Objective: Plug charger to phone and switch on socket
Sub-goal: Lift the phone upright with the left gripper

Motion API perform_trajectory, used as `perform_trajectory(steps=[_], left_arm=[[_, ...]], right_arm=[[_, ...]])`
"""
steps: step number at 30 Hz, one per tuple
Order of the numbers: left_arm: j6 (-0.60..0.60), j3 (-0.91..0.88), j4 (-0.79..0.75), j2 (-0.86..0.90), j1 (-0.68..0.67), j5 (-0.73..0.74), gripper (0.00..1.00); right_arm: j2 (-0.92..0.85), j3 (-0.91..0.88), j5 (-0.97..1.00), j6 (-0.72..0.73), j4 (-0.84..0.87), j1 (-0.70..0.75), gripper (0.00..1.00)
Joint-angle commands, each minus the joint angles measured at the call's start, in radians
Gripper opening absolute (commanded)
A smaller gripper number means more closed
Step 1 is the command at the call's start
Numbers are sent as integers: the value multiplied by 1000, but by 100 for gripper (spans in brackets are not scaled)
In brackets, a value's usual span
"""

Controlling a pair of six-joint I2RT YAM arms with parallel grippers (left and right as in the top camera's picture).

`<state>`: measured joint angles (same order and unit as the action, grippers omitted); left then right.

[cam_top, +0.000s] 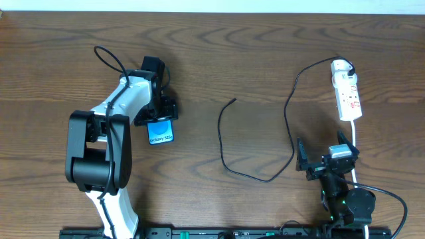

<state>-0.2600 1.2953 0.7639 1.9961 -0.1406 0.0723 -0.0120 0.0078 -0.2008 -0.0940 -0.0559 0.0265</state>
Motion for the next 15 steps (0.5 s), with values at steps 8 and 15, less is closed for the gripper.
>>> perform_trajectory(steps=[8,15], left_arm=[[-53,-29,-3,24,-10,21,81],[-52,-29,-3,24,-10,21,72]], right_arm=[[6,-2,8,11,-4,-8,99],[6,-2,8,11,-4,-8,99]])
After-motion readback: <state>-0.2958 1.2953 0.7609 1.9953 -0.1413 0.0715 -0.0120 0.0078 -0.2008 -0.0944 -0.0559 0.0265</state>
